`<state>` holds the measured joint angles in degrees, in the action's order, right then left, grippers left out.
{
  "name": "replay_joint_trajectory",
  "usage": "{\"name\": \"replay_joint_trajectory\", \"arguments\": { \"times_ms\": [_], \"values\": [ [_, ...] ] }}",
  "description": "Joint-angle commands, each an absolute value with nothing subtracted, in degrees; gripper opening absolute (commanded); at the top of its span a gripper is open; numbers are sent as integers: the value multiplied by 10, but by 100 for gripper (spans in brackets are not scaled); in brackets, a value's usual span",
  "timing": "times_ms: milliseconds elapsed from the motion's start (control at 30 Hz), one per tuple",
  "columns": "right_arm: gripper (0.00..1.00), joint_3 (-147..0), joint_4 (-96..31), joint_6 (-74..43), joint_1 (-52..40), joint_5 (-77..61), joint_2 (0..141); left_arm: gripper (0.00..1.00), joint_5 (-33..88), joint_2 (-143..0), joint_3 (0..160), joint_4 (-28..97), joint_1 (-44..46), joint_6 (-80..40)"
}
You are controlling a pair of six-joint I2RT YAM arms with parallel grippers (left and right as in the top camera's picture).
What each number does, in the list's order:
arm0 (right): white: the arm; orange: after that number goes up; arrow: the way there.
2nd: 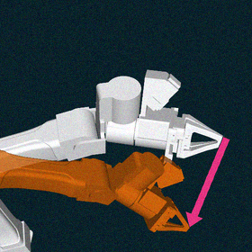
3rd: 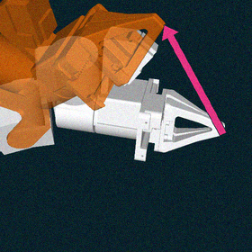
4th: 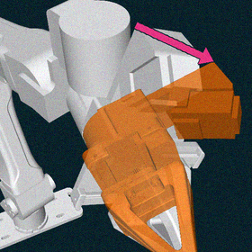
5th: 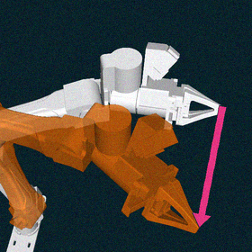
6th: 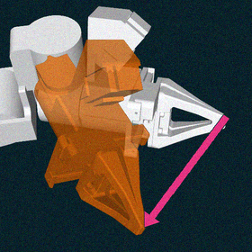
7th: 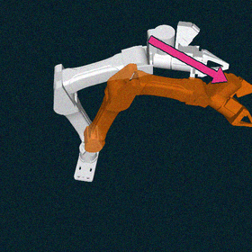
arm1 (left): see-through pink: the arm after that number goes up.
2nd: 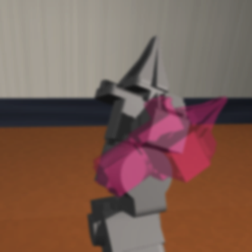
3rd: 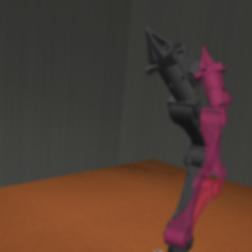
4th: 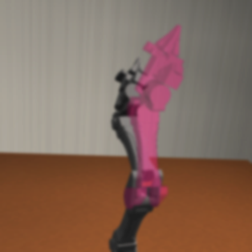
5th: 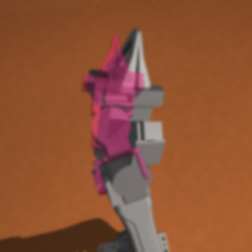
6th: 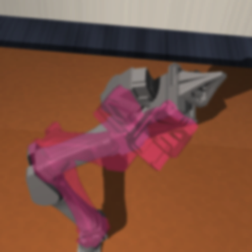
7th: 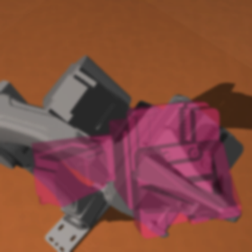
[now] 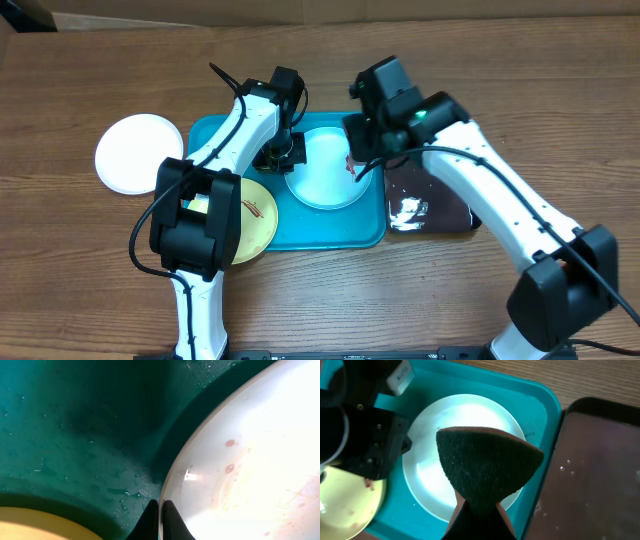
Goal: Clean dirty plates on tray and stack at the side
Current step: 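Scrub the light-blue plate with the sponge in the right gripper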
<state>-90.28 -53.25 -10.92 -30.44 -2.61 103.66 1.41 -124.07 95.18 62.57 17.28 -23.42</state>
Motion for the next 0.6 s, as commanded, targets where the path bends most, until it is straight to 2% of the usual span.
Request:
{"name": "replay_joint_trajectory", "arguments": {
  "times_ms": [0,567],
  "values": [
    [4,-911,-526,-138,-326,56,1061,4,22,-1222,950,623,177,-223],
    [4,-911,-495,-149,-337,105,1184,4,22,-1222,950,624,177,-223]
  ]
}}
